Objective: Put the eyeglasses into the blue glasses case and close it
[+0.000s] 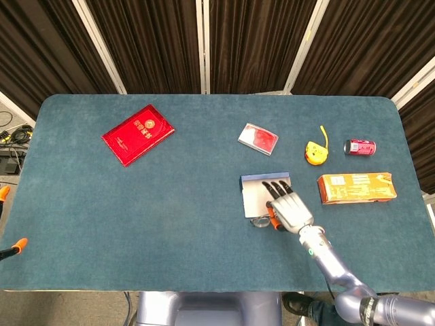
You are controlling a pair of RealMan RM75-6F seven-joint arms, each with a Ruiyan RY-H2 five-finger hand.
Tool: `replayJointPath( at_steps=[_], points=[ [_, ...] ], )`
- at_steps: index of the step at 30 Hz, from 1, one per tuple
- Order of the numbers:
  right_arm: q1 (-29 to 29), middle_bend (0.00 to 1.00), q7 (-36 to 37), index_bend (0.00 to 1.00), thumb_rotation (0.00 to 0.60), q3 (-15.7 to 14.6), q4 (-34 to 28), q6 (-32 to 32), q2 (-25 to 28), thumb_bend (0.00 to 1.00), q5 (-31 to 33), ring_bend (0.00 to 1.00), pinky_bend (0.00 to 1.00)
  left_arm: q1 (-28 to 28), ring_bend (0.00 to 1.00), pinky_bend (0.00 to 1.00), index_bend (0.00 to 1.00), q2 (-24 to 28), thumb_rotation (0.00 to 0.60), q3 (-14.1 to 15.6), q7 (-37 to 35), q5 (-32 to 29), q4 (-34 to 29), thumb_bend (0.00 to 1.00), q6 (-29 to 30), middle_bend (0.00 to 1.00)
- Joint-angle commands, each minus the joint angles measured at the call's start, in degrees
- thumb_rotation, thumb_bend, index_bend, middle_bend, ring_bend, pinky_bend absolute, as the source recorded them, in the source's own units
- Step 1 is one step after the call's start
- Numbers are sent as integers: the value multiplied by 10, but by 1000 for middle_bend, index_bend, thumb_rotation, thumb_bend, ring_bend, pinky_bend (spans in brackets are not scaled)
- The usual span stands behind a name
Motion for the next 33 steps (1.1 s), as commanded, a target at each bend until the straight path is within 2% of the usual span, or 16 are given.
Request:
replayJointPath(
  at_steps=[1, 7, 17, 33],
  points=[
    [14, 0, 7, 628, 600, 17, 15, -8, -7, 374, 26, 0, 0, -2, 0, 0, 0, -1, 600, -2, 1, -4, 1, 0, -3, 0],
    [35, 0, 13, 628, 600, 36, 44, -22, -26, 374, 77, 0, 0, -6, 0, 0, 0, -3, 600, -4, 5, -13, 4, 0, -7, 0],
    [61, 0, 23, 628, 600, 44, 104, -39, -59, 374, 125, 0, 0, -12, 0, 0, 0, -6, 600, -9, 7, -31, 10, 0, -15, 0],
    [96, 0, 19, 629, 600, 49, 177, -50, -85, 376, 149, 0, 0, -20, 0, 0, 0, -10, 600, -14, 12, -55, 16, 0, -24, 0]
  ],
)
